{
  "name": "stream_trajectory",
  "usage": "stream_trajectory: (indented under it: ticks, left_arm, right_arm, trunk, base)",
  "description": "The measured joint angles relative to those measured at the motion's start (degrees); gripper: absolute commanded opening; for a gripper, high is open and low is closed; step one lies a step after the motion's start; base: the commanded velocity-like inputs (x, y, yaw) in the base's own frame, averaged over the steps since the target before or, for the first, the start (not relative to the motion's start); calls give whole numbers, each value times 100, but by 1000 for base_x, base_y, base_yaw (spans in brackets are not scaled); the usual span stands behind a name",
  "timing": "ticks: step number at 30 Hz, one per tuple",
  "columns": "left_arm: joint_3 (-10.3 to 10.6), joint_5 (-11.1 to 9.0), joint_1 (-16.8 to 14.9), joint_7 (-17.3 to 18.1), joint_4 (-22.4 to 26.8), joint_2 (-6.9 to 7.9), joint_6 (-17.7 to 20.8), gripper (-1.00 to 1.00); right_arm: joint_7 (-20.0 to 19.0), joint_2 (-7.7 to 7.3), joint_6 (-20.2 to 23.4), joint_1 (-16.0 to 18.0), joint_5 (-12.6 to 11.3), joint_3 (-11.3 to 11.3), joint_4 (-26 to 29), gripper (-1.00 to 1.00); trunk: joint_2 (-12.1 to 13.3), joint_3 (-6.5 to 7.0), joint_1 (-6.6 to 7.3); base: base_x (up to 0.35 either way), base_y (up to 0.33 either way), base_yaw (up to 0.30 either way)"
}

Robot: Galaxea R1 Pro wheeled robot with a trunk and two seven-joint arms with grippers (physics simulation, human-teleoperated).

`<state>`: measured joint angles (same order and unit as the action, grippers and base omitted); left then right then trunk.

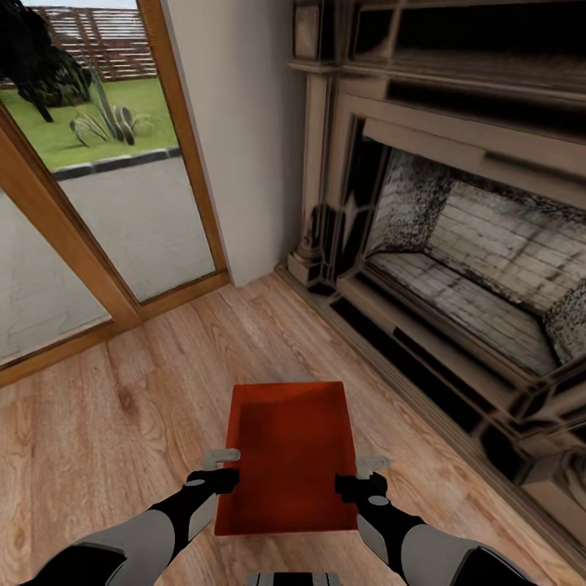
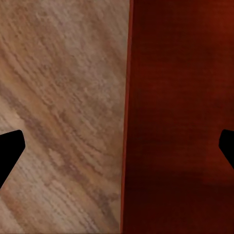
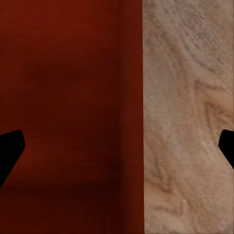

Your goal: Move the two storage containers from the living room to the garage. In the garage, place one container on the floor and stack the other container on top of it (either order is fine).

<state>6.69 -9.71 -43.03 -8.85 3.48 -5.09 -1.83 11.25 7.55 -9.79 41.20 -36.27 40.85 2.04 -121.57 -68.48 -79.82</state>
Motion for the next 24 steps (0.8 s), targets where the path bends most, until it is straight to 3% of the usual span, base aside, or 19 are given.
stream_trajectory:
  ticks: [24]
  left_arm:
    - [-6, 0, 0, 0, -7, 0, 0, 100]
  right_arm:
    - [93, 23, -174, 0, -20, 7, -2, 100]
  trunk:
    - [-82, -36, -44]
  base:
    - [0, 0, 0]
